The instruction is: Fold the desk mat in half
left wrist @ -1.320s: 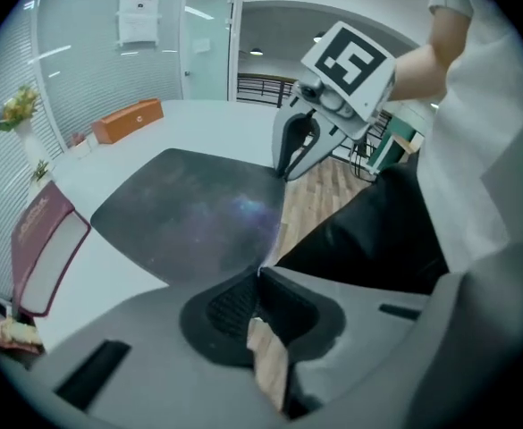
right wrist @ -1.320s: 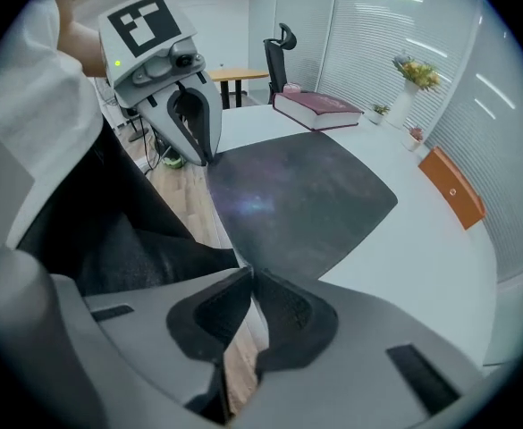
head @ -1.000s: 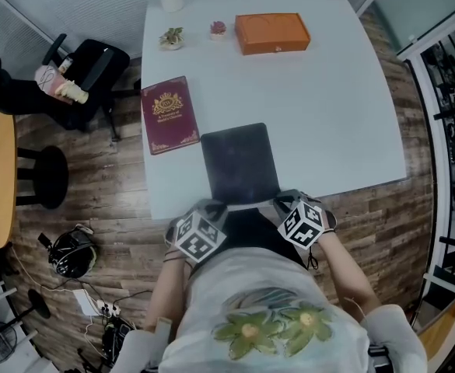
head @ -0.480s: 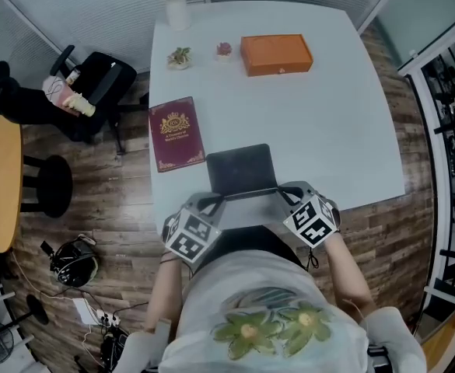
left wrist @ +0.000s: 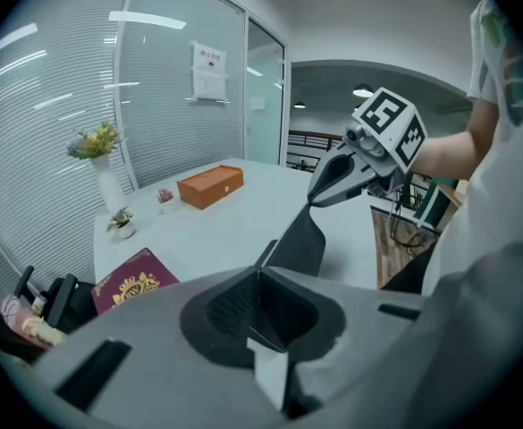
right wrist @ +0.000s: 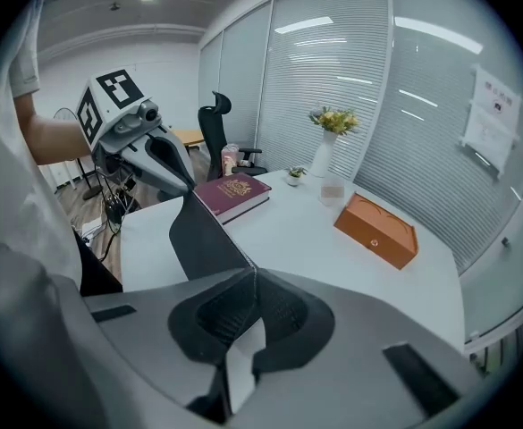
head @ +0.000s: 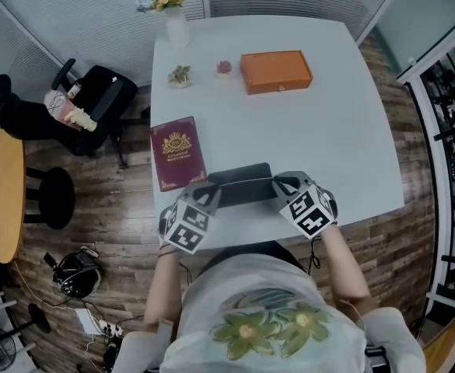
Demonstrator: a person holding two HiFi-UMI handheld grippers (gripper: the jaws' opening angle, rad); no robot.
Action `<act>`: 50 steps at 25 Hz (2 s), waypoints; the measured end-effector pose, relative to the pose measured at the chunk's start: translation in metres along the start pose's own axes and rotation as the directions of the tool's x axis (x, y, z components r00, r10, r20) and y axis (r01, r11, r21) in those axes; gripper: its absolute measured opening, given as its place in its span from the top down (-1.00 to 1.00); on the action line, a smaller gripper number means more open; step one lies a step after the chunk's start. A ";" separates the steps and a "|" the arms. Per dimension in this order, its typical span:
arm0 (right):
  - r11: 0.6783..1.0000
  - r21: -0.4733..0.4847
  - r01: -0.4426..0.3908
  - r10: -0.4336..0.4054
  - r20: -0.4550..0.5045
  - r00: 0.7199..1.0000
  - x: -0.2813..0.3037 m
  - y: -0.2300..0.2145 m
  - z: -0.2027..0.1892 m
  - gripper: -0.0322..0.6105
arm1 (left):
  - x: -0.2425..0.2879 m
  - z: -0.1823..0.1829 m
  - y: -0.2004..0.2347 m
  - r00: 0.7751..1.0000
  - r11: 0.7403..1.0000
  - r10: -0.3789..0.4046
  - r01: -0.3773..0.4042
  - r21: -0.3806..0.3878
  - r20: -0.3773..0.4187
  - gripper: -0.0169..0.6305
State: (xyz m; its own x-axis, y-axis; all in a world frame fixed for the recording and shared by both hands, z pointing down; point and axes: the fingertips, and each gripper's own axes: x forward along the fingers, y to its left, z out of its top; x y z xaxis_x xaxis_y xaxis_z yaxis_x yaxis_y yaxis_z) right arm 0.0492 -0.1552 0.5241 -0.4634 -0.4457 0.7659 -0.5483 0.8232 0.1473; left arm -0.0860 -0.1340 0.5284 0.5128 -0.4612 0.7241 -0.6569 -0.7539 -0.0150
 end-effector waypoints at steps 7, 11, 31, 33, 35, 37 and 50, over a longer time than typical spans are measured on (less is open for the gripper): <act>1.000 -0.022 0.017 -0.018 -0.022 1.000 0.024 -0.027 0.013 0.83 | 0.022 0.010 0.034 1.000 0.998 0.023 -0.024 -0.054 -0.011 0.91; 0.999 -0.041 0.011 -0.013 -0.057 0.998 0.043 -0.041 0.016 0.83 | 0.041 0.008 0.051 0.999 0.996 0.023 -0.026 -0.082 -0.041 0.91; 0.994 -0.062 -0.093 0.072 -0.276 0.958 0.138 -0.052 -0.032 0.83 | 0.119 -0.038 0.066 0.960 0.993 -0.101 0.081 -0.086 -0.261 0.91; 0.993 -0.051 -0.107 0.088 -0.291 0.953 0.145 -0.051 -0.037 0.84 | 0.121 -0.039 0.067 0.957 0.992 -0.107 0.084 -0.093 -0.271 0.91; 0.992 -0.045 -0.118 0.099 -0.302 0.948 0.148 -0.049 -0.040 0.84 | 0.121 -0.040 0.066 0.951 0.992 -0.115 0.093 -0.089 -0.287 0.91; 0.992 -0.041 -0.123 0.106 -0.302 0.948 0.147 -0.047 -0.041 0.84 | 0.120 -0.045 0.065 0.941 0.994 -0.104 0.091 -0.056 -0.323 0.91; 0.987 0.010 -0.160 0.156 -0.281 0.947 0.145 -0.024 -0.040 0.84 | 0.120 -0.043 0.071 0.950 0.986 -0.032 -0.021 -0.165 -0.311 0.66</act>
State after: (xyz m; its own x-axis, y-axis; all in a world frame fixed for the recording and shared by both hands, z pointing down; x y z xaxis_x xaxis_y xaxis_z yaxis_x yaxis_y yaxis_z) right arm 0.0234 -0.2254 0.6566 -0.3287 -0.1943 0.9242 -0.4741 0.8803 0.0165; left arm -0.0944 -0.2226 0.6438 0.3362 -0.2683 0.9028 -0.7498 -0.6563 0.0842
